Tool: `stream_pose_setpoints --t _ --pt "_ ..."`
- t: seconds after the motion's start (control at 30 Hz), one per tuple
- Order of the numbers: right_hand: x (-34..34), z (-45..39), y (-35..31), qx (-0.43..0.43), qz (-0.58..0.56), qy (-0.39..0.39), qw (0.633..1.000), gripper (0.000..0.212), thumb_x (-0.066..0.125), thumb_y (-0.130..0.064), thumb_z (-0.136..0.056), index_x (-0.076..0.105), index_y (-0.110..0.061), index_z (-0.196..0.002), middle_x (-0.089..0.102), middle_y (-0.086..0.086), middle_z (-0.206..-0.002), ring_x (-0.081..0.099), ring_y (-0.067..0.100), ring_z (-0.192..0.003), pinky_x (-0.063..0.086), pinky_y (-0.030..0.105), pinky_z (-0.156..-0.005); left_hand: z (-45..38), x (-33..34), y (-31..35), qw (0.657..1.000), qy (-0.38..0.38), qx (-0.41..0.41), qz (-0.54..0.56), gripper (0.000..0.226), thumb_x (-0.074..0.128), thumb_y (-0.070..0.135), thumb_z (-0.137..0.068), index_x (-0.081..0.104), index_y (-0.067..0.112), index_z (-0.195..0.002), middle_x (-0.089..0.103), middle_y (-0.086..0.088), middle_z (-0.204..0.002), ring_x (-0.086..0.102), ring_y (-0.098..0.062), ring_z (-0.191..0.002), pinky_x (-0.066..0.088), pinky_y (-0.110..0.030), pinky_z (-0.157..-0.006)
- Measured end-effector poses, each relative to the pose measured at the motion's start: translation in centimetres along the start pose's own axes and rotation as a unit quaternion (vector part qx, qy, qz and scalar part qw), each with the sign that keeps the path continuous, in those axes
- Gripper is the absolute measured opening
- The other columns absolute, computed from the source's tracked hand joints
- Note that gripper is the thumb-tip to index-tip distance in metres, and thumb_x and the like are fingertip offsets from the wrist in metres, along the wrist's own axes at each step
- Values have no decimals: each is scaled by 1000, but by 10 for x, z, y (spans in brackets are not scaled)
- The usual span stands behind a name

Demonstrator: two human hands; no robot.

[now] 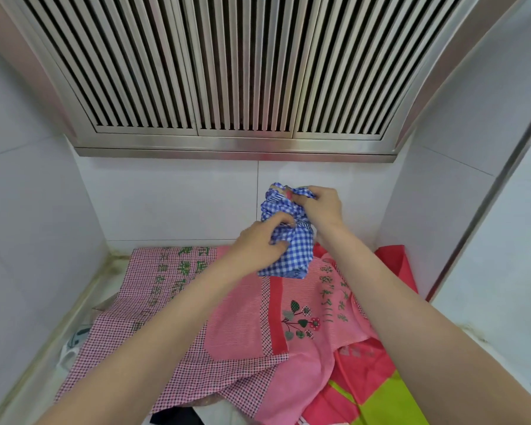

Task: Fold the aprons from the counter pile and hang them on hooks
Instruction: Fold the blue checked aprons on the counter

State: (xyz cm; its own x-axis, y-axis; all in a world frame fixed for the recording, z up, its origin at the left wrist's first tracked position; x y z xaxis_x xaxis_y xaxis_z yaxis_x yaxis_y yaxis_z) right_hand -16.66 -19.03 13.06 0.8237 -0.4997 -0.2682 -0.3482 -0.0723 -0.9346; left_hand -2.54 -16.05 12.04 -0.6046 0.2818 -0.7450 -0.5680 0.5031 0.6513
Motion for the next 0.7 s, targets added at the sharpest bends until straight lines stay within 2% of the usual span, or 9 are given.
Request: stream_pose_setpoints --t 0.03,0.1,0.17,0.27,0.33,0.47,0.57,0.63,0.7 --pt "0 -1 -1 11 -36 -31 999 12 72 -14 -79 69 -16 -68 68 10 -76 63 23 -78 51 42 -75 2 -6 -1 993 -32 -29 113 30 52 14 -94 51 33 -117 62 -6 -113 62 -26 -98 49 -41 -91" --pt "-3 1 -9 7 -74 -101 992 3 72 -14 -81 72 -11 -80 69 9 -81 66 25 -80 54 42 -78 8 -20 -5 936 -84 -68 336 31 54 13 -93 59 34 -116 62 1 -121 61 -18 -102 47 -39 -98" --pt "-7 3 -17 -9 -70 -158 985 14 68 -10 -84 70 -2 -95 68 6 -81 66 18 -74 56 30 -69 10 -33 -11 896 -68 -75 432 28 55 15 -92 65 31 -113 66 1 -116 62 -15 -97 46 -34 -96" --pt "-9 5 -27 -44 -40 -212 975 14 63 -7 -87 68 -1 -98 69 4 -81 66 8 -68 53 21 -62 10 -37 -9 926 34 -66 371 26 64 13 -87 67 30 -105 69 2 -106 65 -11 -91 51 -24 -85" --pt "-10 3 -36 -58 -9 -239 969 14 62 -9 -88 69 -2 -99 69 5 -84 66 9 -71 53 25 -68 13 -36 -3 920 87 -63 377 24 66 12 -85 69 28 -101 70 -1 -104 67 -11 -89 55 -21 -81" --pt "-23 -2 -56 -83 61 -277 955 14 60 -13 -90 68 -6 -100 67 4 -84 62 10 -70 51 21 -63 21 -41 1 900 95 -94 415 17 67 15 -84 71 24 -98 70 3 -100 63 -13 -92 48 -37 -94" --pt "-30 -5 -59 -119 136 -298 937 21 62 -11 -89 67 1 -104 67 12 -88 61 13 -72 46 19 -61 17 -51 -7 923 155 -89 340 31 75 18 -77 62 22 -105 60 8 -115 60 -11 -100 50 -38 -93" --pt "-27 0 -56 -119 136 -320 930 18 63 -11 -88 68 -2 -103 69 13 -90 63 13 -74 48 20 -62 11 -48 -6 939 97 -91 317 57 80 19 -70 49 22 -117 55 4 -118 62 -15 -101 53 -39 -90" --pt "-20 8 -58 -122 112 -324 931 17 67 -13 -86 69 -6 -102 69 2 -87 63 6 -74 49 17 -65 5 -36 -4 947 21 -102 305 63 82 20 -68 49 17 -121 63 -2 -115 65 -18 -99 55 -38 -86"
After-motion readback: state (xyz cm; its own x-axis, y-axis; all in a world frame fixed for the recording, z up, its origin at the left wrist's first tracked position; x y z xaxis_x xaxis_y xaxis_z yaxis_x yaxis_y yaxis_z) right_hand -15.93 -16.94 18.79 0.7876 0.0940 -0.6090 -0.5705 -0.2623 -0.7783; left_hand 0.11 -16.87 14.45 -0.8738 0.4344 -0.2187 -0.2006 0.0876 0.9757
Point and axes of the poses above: each hand's wrist, its own z-axis away from the middle knuckle, its own x-axis out of the palm, y = z × x, the point moved 2 cm from there along -z, towards the middle knuckle
